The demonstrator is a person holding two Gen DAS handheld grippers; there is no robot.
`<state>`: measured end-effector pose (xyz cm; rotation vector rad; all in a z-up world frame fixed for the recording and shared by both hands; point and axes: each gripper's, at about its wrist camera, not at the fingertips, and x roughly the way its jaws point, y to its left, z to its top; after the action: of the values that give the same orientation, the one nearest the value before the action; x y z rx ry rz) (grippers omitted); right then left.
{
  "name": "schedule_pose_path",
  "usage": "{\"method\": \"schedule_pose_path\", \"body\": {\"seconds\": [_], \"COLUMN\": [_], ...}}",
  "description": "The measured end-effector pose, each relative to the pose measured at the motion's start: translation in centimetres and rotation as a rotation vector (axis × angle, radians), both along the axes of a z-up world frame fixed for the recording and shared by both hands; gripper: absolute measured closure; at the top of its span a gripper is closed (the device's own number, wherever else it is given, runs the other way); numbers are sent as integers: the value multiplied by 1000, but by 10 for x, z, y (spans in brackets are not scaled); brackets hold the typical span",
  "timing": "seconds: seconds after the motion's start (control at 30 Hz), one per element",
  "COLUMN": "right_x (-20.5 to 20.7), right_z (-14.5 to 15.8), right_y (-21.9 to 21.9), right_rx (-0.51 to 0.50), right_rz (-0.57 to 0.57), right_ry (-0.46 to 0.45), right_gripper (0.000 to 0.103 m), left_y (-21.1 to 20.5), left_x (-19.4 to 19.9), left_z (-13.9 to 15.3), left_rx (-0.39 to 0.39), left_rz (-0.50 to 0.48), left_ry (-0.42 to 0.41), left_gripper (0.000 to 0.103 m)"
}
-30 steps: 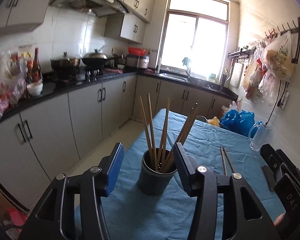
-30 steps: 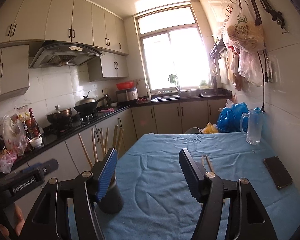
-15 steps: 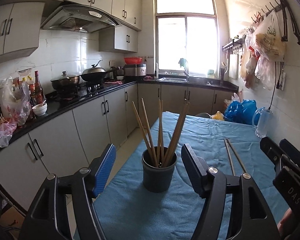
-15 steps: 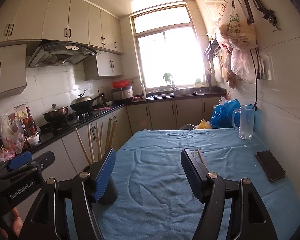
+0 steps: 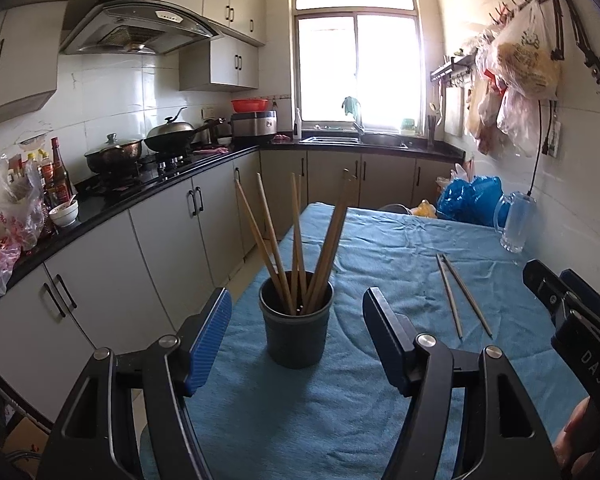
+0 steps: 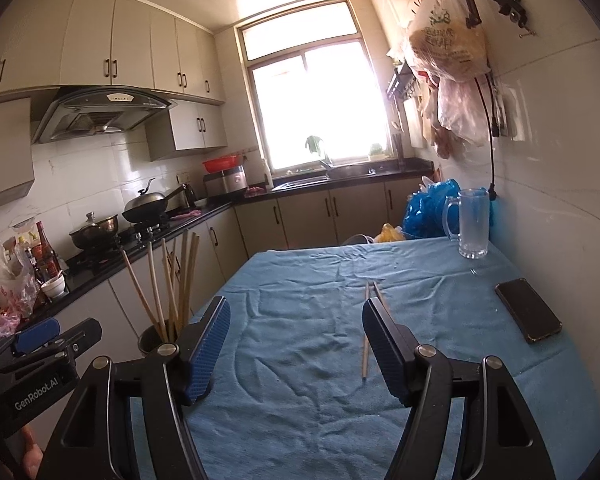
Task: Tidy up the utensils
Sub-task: 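Move both open grippers back over the last two chopsticks, then close the left gripper on a chopstick while the right gripper grasps the other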
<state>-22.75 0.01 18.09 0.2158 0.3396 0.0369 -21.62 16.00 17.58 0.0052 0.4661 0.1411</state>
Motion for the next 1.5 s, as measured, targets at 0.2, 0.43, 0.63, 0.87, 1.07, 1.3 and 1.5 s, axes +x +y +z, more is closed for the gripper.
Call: {"method": "schedule_pose_path", "body": {"seconds": [0.2, 0.43, 0.63, 0.87, 1.07, 1.3, 1.5], "right_x": [5, 18, 51, 109, 137, 156, 166], "right_z": [-9, -28, -65, -108, -127, -144, -143], "right_y": [-11, -49, -112, -150, -149, -137, -133], "right_rx": [10, -2, 0, 66, 113, 40, -35], "right_rz": [-20, -83, -165, -40, 93, 123, 117], "right_ry": [22, 94, 286, 483, 552, 601, 616], "right_gripper": [30, 29, 29, 59, 60, 61, 90], "left_y": [-9, -26, -64, -119, -158, -184, -185], "left_x": [10, 27, 55, 129, 186, 215, 226], "left_z": [-8, -23, -48, -84, -121, -154, -158], "left_rx": [5, -15, -16, -46, -39, 10, 4], "left_rz": [-24, -94, -218, -341, -405, -443, -431], "left_ry": [38, 104, 180, 322, 444, 503, 528], "left_gripper": [36, 36, 36, 36, 50, 68, 97]}}
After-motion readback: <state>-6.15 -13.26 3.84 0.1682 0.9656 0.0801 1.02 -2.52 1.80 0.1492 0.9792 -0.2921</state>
